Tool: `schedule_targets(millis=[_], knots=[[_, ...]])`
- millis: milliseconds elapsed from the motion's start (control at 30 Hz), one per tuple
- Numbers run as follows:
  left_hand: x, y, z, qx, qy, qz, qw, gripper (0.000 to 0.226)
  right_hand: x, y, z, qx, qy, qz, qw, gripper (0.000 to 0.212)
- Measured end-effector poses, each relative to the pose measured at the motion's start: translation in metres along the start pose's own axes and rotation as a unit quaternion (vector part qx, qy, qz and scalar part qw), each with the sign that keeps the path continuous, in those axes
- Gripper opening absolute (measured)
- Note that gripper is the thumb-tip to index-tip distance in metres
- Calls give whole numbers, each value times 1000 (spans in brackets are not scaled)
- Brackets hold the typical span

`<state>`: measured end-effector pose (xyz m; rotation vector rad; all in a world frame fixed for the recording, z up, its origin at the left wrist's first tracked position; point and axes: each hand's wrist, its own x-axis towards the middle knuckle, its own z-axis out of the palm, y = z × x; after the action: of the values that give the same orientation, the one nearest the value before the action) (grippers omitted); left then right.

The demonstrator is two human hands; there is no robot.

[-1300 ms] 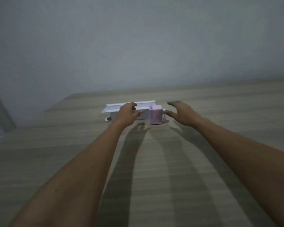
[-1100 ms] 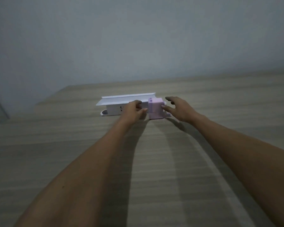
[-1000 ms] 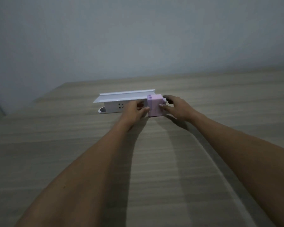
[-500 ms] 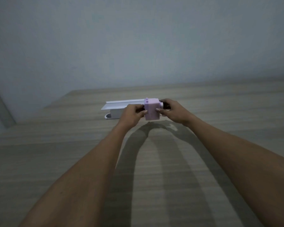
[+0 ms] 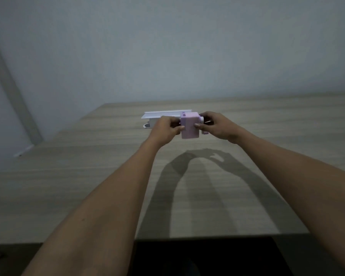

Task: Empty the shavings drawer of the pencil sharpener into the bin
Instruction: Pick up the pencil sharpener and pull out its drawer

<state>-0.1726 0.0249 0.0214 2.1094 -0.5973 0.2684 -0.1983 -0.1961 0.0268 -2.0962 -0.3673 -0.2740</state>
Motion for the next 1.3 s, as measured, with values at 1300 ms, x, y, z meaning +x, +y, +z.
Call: schedule_targets(millis=[1300], knots=[[-102, -27, 33, -72, -111, -80, 988, 71, -83, 27, 35, 28, -55, 69, 996, 63]])
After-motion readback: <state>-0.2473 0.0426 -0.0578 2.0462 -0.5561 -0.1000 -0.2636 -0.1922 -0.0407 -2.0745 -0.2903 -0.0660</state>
